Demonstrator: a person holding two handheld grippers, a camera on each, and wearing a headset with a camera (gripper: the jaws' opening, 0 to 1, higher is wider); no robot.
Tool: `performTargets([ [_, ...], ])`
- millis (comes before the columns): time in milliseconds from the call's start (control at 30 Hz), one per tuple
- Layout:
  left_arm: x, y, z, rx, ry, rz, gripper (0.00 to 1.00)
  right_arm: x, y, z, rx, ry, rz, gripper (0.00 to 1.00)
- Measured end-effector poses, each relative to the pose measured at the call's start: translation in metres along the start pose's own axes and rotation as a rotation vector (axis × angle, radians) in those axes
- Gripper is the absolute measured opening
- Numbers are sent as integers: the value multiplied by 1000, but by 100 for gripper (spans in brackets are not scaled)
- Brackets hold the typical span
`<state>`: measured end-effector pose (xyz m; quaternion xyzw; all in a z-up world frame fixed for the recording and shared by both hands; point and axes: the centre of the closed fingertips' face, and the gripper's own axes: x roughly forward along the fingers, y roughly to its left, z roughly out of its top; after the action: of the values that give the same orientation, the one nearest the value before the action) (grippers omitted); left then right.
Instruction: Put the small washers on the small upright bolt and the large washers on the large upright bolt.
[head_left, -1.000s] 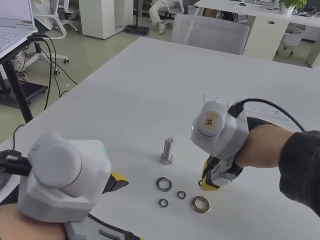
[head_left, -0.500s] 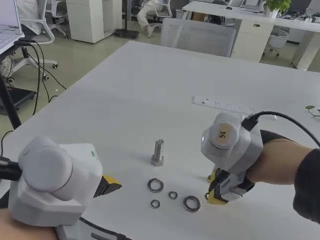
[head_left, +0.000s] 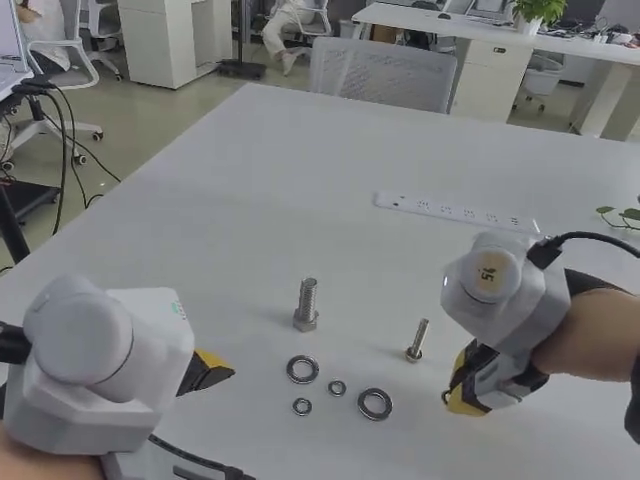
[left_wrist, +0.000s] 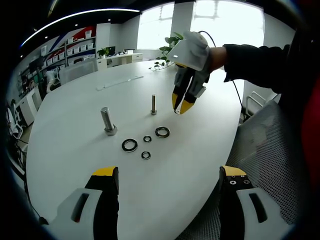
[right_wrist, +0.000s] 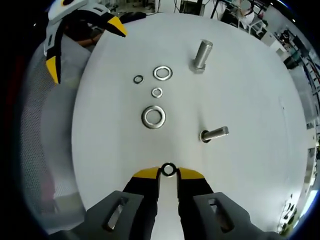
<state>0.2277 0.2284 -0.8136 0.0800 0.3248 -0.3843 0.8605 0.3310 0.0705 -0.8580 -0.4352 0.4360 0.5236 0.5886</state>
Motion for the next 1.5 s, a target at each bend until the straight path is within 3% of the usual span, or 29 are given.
performTargets([
  [333,0,-1,-1,3,5,-1,82,-18,-14,-1,18,-15,-41,14],
  [867,-2,-2,0,5,-3,-3,82,-49,-31,35,-39,-54,-107,14],
  [1500,-3,0,-3,-7,1,1,82,-45,-43,57,-98,-44,-103,14],
])
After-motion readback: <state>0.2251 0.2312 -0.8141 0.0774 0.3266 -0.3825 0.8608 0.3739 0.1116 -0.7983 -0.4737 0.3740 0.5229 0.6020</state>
